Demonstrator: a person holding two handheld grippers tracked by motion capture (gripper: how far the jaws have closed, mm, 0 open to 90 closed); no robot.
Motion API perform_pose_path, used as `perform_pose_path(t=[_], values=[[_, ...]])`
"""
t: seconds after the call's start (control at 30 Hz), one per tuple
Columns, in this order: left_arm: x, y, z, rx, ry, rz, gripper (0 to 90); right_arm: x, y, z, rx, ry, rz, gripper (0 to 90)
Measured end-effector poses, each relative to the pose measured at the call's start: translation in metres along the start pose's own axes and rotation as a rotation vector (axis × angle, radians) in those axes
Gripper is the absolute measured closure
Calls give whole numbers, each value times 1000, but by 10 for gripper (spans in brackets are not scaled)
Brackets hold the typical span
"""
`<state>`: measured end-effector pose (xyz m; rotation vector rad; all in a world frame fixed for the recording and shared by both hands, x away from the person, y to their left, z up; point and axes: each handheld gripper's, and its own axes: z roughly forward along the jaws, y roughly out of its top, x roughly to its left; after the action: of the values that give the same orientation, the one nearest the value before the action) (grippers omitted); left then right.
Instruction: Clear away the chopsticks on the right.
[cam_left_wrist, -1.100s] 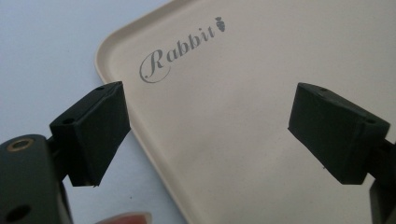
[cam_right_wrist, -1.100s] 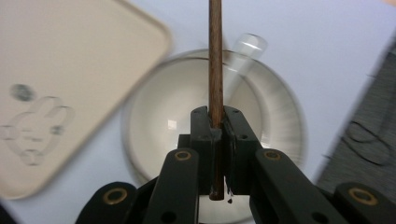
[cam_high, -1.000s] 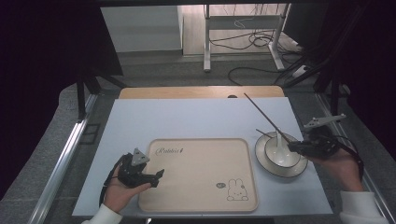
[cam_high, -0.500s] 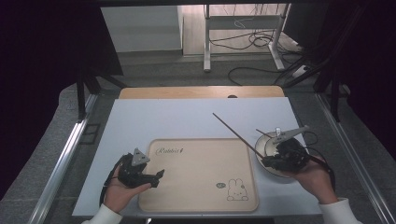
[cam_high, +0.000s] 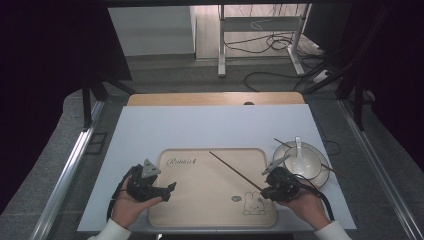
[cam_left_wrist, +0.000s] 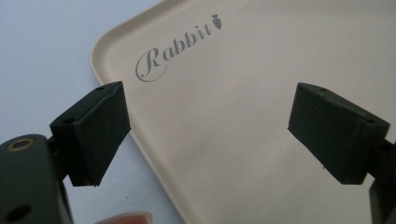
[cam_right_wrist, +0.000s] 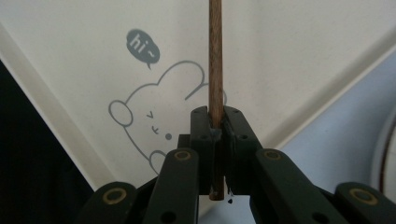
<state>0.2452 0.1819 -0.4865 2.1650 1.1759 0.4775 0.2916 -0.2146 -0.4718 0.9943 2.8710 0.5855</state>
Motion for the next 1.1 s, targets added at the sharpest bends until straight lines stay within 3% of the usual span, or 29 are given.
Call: perform_pose_path(t=[0.47, 0.53, 0.63, 0.73, 0.97, 1.1], values=[[-1, 0, 0, 6, 1, 9, 131, 7, 1, 15, 62, -55, -50, 822], [-1, 0, 0, 5, 0, 9, 133, 8, 1, 14, 53, -59, -61, 767], [-1, 0, 0, 6, 1, 9, 133, 11, 2, 7, 8, -101, -79, 617], [0, 0, 0, 5, 0, 7, 133, 9, 4, -4, -73, -88, -64, 516], [0, 0, -1, -2, 0, 2, 133, -6, 0, -46, -231, -81, -49, 409], [0, 0, -1, -4, -2, 2, 133, -25, -11, -78, -308, -105, -19, 376]])
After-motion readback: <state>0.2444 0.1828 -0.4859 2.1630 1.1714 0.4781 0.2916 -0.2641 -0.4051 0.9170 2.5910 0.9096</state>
